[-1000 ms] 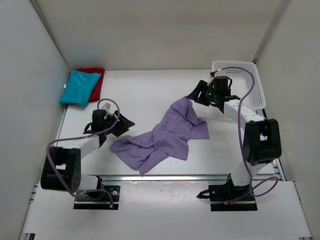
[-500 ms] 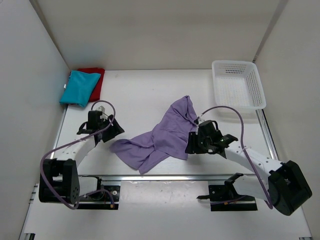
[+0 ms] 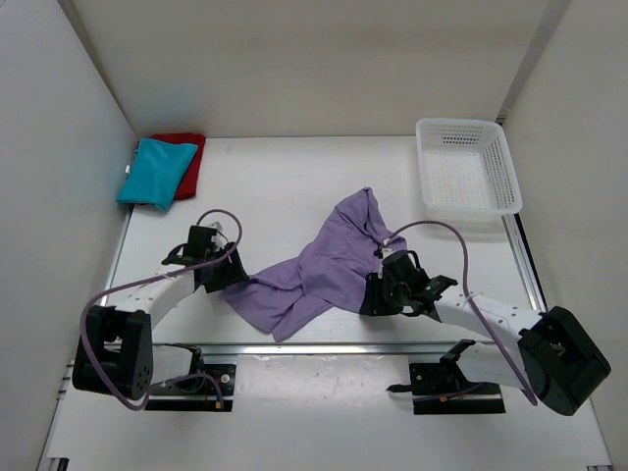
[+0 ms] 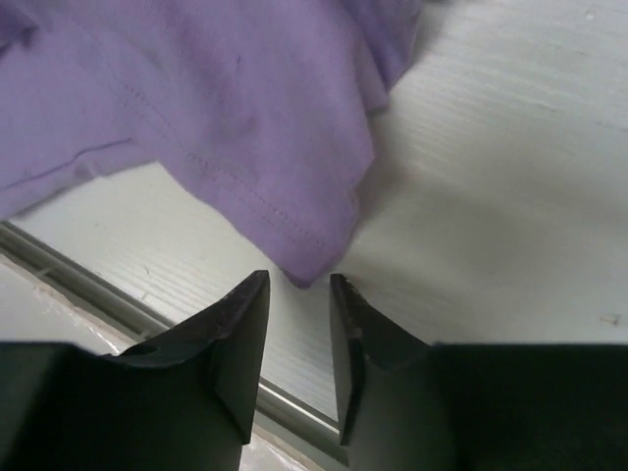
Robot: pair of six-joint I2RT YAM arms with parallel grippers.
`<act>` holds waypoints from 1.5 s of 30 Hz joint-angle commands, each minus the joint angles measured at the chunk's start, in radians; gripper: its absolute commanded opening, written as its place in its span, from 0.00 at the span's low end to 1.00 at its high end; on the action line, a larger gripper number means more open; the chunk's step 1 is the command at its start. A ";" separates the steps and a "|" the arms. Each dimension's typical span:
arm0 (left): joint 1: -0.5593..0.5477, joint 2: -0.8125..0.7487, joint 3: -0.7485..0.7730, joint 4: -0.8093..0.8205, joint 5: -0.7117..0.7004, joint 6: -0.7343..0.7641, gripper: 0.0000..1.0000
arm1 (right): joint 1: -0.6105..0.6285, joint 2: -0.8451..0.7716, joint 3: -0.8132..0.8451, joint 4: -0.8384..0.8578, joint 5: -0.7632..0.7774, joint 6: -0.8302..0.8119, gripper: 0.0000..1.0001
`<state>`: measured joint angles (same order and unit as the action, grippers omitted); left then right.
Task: Fold and stack the t-shirts
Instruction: Move the tshirt to the center of the board, then flatten out the tshirt
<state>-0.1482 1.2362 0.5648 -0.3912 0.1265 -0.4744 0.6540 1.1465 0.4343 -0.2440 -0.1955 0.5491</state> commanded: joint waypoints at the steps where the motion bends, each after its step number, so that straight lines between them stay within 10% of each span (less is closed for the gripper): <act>1: -0.068 0.031 0.020 0.006 -0.070 0.016 0.70 | 0.002 0.056 0.012 0.025 0.077 -0.002 0.29; 6: -0.080 0.095 0.003 0.130 -0.033 -0.053 0.24 | -0.068 0.044 0.029 0.006 0.110 -0.015 0.01; 10: -0.103 0.170 0.099 0.205 -0.059 -0.099 0.00 | -0.169 -0.040 0.026 -0.034 0.128 -0.041 0.01; 17: -0.057 0.315 0.427 0.209 -0.065 -0.132 0.00 | -0.223 -0.200 -0.006 -0.152 0.099 0.034 0.00; 21: 0.067 0.209 0.365 0.196 -0.071 -0.099 0.07 | -0.186 -0.316 -0.089 -0.215 0.077 0.129 0.00; 33: 0.289 -0.126 0.037 0.141 -0.018 -0.104 0.97 | -0.198 -0.430 -0.140 -0.239 0.033 0.184 0.00; 41: 0.354 0.098 0.019 0.429 0.101 -0.280 0.97 | -0.202 -0.366 -0.112 -0.169 0.025 0.109 0.00; 45: 0.317 0.212 0.116 0.391 -0.019 -0.233 0.61 | -0.227 -0.360 -0.092 -0.135 -0.007 0.086 0.00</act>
<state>0.1928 1.4174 0.5987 -0.0555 0.1776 -0.7208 0.4419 0.7860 0.3000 -0.4419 -0.1860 0.6682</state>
